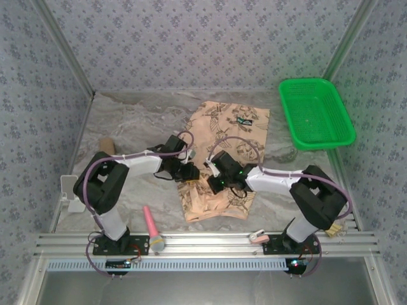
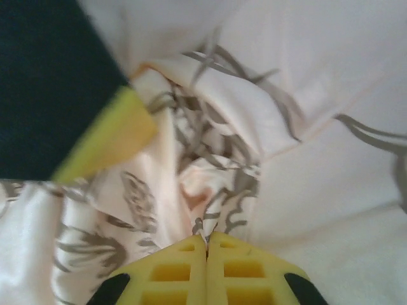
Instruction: Fold the inside-out t-shirt
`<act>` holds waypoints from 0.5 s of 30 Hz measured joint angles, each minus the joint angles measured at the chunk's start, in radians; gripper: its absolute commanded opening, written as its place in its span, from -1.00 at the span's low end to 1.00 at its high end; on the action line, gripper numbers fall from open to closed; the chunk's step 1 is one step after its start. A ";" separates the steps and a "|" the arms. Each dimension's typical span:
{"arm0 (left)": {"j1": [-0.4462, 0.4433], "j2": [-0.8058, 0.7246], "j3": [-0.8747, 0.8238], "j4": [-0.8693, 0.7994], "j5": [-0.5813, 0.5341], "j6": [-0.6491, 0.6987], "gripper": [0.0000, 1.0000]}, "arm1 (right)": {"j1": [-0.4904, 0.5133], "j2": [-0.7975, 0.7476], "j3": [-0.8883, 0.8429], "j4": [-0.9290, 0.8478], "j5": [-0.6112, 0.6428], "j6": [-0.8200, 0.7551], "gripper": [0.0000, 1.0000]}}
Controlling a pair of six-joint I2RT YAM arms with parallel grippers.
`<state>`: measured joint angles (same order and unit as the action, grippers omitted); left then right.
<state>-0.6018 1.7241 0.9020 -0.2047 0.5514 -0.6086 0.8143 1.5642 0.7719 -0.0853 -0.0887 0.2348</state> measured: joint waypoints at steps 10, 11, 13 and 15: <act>-0.014 -0.035 -0.163 0.146 0.040 0.001 -0.71 | -0.203 -0.104 -0.149 0.044 -0.143 0.132 -0.44; -0.023 -0.028 -0.163 0.167 0.043 0.003 -0.56 | -0.200 -0.090 -0.164 0.040 -0.145 0.146 -0.38; -0.038 -0.028 -0.165 0.210 0.062 -0.007 -0.23 | -0.200 -0.092 -0.158 0.042 -0.154 0.153 -0.25; -0.054 -0.043 -0.167 0.234 0.059 -0.005 -0.14 | -0.196 -0.107 -0.143 0.010 -0.139 0.143 -0.19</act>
<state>-0.6556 1.6806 0.7353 0.0296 0.6106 -0.6136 0.6182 1.4574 0.6289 -0.0753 -0.2279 0.3782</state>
